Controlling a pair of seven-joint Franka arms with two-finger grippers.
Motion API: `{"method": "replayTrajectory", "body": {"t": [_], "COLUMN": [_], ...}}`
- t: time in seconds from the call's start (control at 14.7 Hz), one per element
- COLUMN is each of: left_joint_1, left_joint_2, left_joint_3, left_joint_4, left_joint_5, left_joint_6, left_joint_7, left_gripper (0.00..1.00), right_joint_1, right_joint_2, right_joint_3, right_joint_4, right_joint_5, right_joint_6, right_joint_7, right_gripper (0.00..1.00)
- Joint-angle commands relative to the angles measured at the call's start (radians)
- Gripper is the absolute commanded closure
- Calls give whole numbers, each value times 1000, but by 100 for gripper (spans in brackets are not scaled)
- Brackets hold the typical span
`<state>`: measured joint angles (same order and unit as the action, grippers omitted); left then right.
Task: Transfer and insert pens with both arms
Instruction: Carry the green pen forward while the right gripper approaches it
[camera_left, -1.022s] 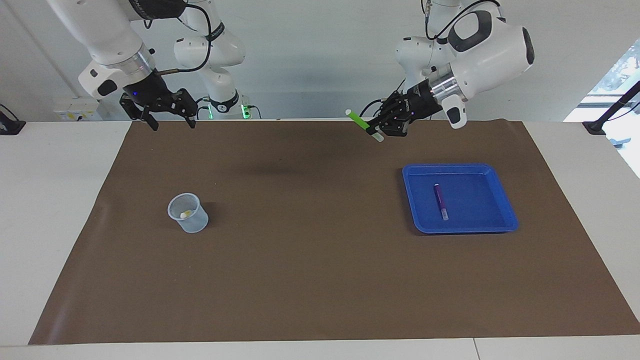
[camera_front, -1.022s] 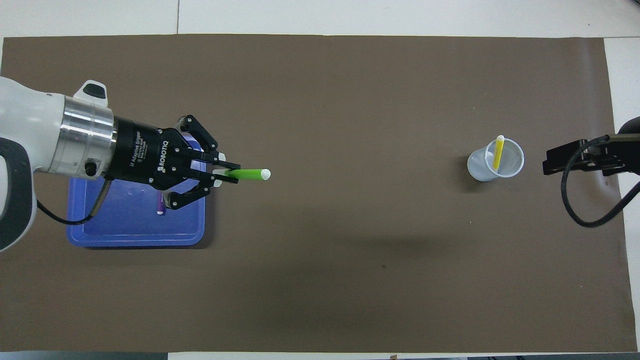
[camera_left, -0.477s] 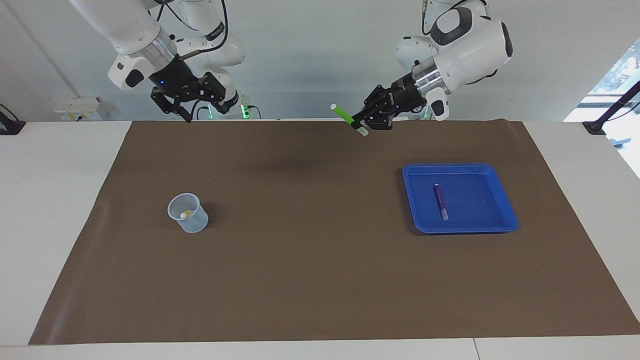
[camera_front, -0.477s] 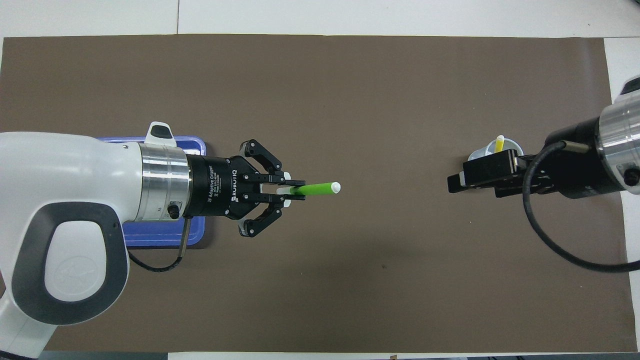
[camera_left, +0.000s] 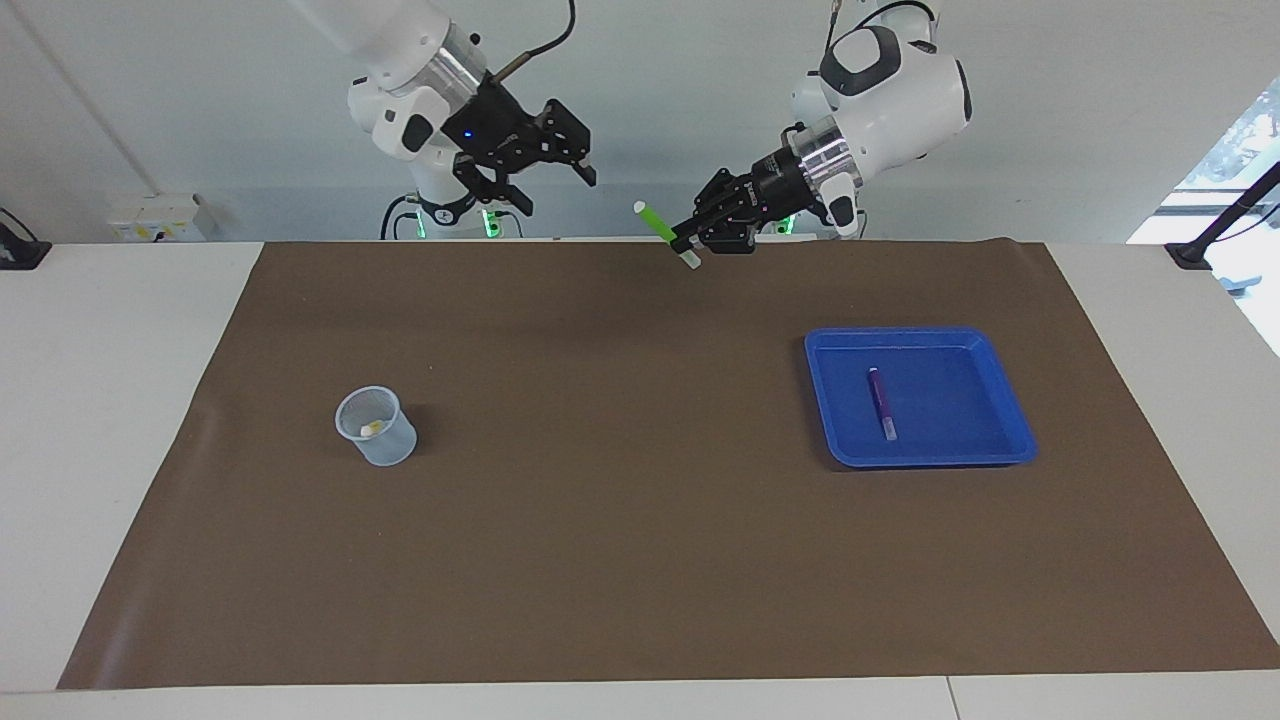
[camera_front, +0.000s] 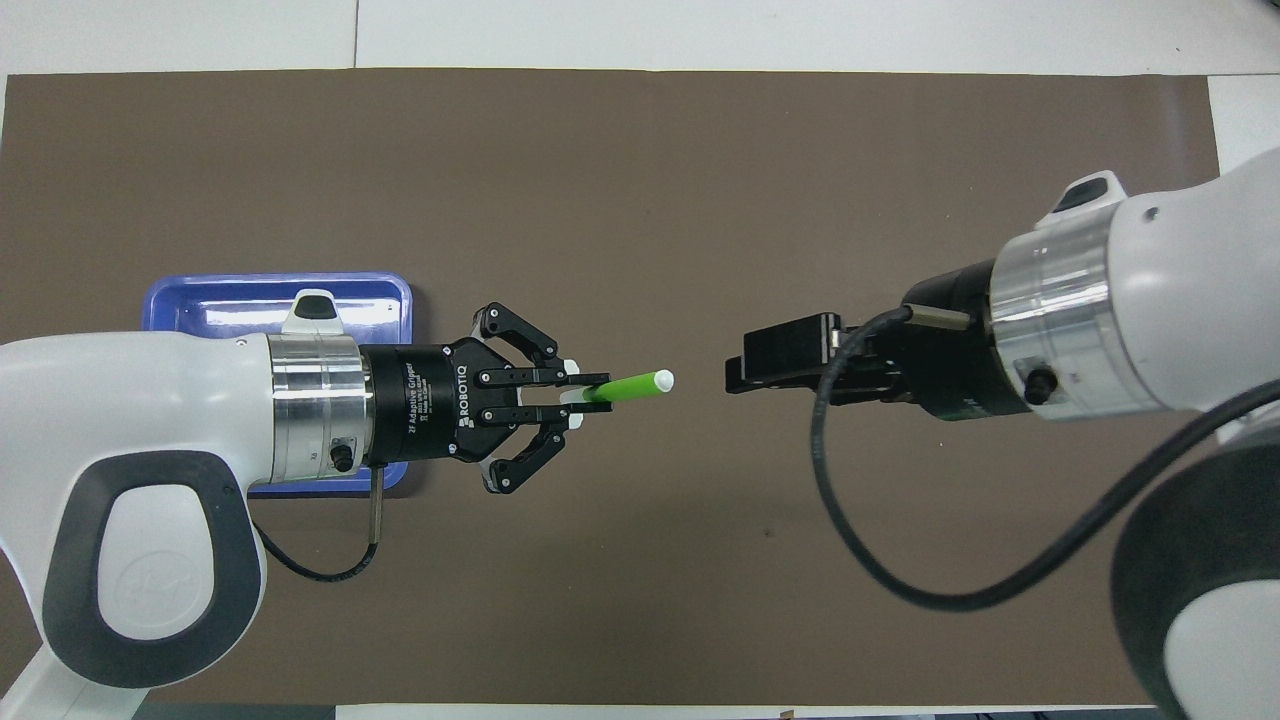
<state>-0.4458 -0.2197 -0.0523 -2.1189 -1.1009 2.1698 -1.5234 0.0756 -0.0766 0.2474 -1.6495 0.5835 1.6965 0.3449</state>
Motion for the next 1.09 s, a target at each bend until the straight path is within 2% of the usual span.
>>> {"method": "replayTrajectory", "body": {"t": [0.0, 0.2, 0.55, 1.02], "left_joint_1": [-37, -45, -50, -48], "left_joint_2": [-43, -49, -50, -56], "left_joint_3": [9, 9, 9, 11], "left_joint_4": [-53, -62, -69, -76], "left_joint_5": [-30, -53, -56, -57], "left_joint_6": [54, 70, 79, 77], "left_joint_7": [16, 16, 16, 16], "left_gripper": [100, 100, 100, 100], "right_joint_1": [-8, -7, -4, -5], "right_joint_2": [23, 41, 40, 40], "right_joint_3": [48, 99, 130, 151], "right_joint_4": [-21, -21, -18, -16], "right_joint_5": [21, 16, -37, -91], "right_joint_6": [87, 170, 117, 123], "right_joint_7": [43, 88, 80, 80], "right_gripper": [2, 2, 2, 7]}}
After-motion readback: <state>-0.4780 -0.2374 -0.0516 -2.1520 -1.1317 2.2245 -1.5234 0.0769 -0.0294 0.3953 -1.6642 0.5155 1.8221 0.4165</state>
